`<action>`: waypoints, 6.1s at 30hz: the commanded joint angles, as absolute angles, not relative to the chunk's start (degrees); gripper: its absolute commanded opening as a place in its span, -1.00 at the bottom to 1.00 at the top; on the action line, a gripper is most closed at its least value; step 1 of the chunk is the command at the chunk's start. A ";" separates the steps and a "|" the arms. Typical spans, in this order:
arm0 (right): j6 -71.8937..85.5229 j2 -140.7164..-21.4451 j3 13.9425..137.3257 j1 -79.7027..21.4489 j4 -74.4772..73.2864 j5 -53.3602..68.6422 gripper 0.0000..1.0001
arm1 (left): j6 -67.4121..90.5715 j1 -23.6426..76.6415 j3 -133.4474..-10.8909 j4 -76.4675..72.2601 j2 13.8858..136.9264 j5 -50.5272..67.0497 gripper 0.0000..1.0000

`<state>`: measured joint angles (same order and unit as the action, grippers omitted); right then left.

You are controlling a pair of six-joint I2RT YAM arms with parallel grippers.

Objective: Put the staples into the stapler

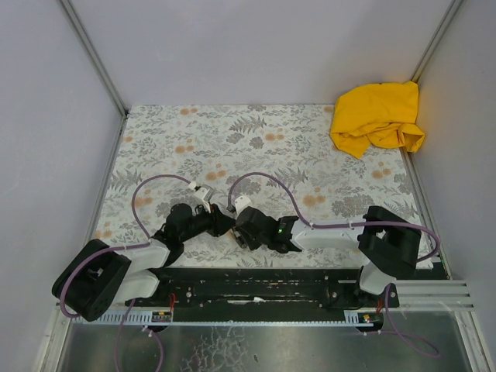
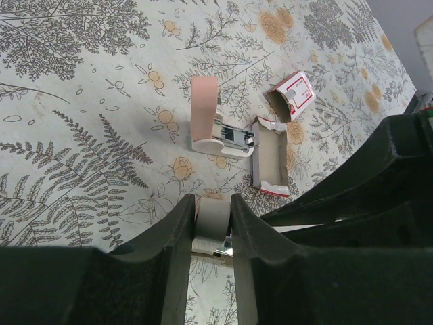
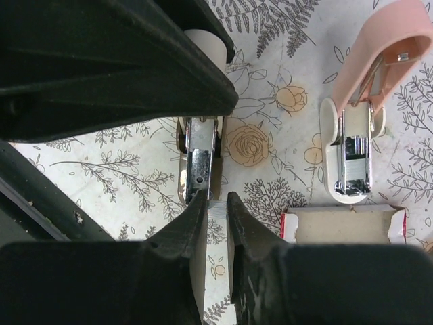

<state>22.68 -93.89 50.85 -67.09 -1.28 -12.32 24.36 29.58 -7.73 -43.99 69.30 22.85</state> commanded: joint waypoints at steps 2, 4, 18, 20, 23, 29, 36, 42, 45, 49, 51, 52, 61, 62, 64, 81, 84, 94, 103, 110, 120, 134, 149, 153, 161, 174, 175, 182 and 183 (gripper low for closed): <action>21.11 -94.49 53.91 -67.56 2.04 -11.66 -0.68 | 23.21 29.88 -9.45 -47.00 69.62 22.06 -1.00; 20.80 -94.89 54.16 -67.57 2.20 -11.49 -0.68 | 23.15 29.89 -9.49 -46.98 69.61 22.11 -1.00; 20.57 -97.59 55.11 -67.62 3.15 -10.06 -0.69 | 23.03 29.88 -9.58 -46.50 69.36 22.09 -1.00; 20.57 -97.82 55.04 -67.59 3.09 -10.37 -0.69 | 23.02 29.88 -9.47 -46.48 69.25 21.99 -1.00; 20.51 -97.75 54.80 -67.63 3.11 -10.95 -0.69 | 22.90 29.87 -9.51 -46.49 69.28 22.00 -1.00; 20.51 -98.22 54.84 -67.59 2.93 -11.06 -0.69 | 22.92 29.90 -9.58 -46.45 69.21 21.98 -1.00; 21.07 -99.40 54.94 -67.65 2.53 -10.10 -0.67 | 22.88 29.88 -9.58 -46.39 69.24 21.98 -1.00; 21.29 -99.34 55.02 -67.61 1.86 -10.31 -0.55 | 22.89 29.88 -9.58 -46.27 69.16 21.93 -1.00; 21.34 -98.30 55.12 -67.59 1.35 -10.69 -0.40 | 22.90 29.92 -9.49 -46.23 69.10 21.86 -1.00; 21.01 -95.92 55.24 -67.64 0.44 -11.52 -0.20 | 22.96 29.94 -9.34 -46.09 68.66 21.40 -1.00; 20.85 -94.27 55.20 -67.63 -0.05 -11.67 -0.13 | 23.14 29.91 -9.09 -46.11 68.35 21.00 -1.00; 20.91 -93.15 55.20 -67.65 -0.29 -11.93 -0.09 | 23.21 29.99 -8.94 -46.10 68.06 20.80 -1.00; 28.06 -81.34 47.72 -66.82 -0.99 -14.71 0.05 | 29.41 34.43 -4.97 -46.04 62.91 4.81 -1.00; 29.09 -80.10 46.53 -66.43 -1.02 -14.82 0.07 | 30.30 35.30 -4.18 -45.90 62.21 2.41 -1.00; 31.19 -77.84 43.54 -65.78 -0.27 -14.95 0.10 | 32.12 36.87 -2.96 -45.82 60.68 -2.63 -1.00; 44.43 -75.22 33.12 -65.10 9.77 -14.54 0.23 | 38.72 48.32 -3.16 -40.91 61.28 -18.79 -0.55; 44.78 -75.05 32.90 -65.06 9.97 -14.47 0.23 | 38.10 48.57 -3.25 -40.36 61.21 -17.52 -0.34; 45.96 -76.88 33.09 -65.08 11.32 -13.57 0.24 | 33.38 49.77 -5.70 -38.58 62.20 -12.98 0.02; 46.78 -79.65 33.40 -65.06 13.52 -12.55 0.13 | 30.51 54.38 -9.26 -31.58 61.96 -19.48 0.02; 47.57 -82.99 33.48 -65.06 16.67 -10.80 -0.11 | 30.50 59.44 -11.40 -27.46 63.21 -25.91 -0.04; 48.37 -87.73 33.38 -65.08 19.34 -10.22 -0.28 | 31.05 64.86 -15.49 -23.70 67.17 -31.36 -0.07; 45.79 -87.95 32.37 -65.04 19.41 -11.09 -0.29 | 33.39 69.63 -17.75 -22.93 68.61 -31.04 0.00; 33.26 -64.88 29.05 -62.91 1.49 -13.78 0.36 | 15.83 53.32 -16.85 -22.18 60.26 1.47 0.43; 31.96 -61.63 28.16 -60.50 1.72 -11.52 0.41 | 10.39 50.80 -16.86 -25.24 62.38 5.98 0.43; 31.54 -59.69 27.45 -58.99 2.36 -8.85 0.47 | 7.53 46.44 -15.47 -29.12 63.62 15.25 0.46; 32.11 -56.44 27.05 -58.32 2.77 -7.27 0.49 | 5.84 46.33 -20.99 -23.40 73.60 14.37 0.26; 32.20 -56.03 27.01 -58.29 2.73 -7.27 0.49 | 5.81 46.35 -21.65 -22.84 74.17 13.84 0.21; 32.70 -53.73 26.55 -58.09 2.14 -8.45 0.49 | 7.47 48.11 -22.23 -21.01 74.82 9.51 -0.23; 32.80 -53.46 26.50 -58.02 2.06 -8.49 0.49 | 7.73 48.82 -22.20 -20.65 74.59 8.31 -0.27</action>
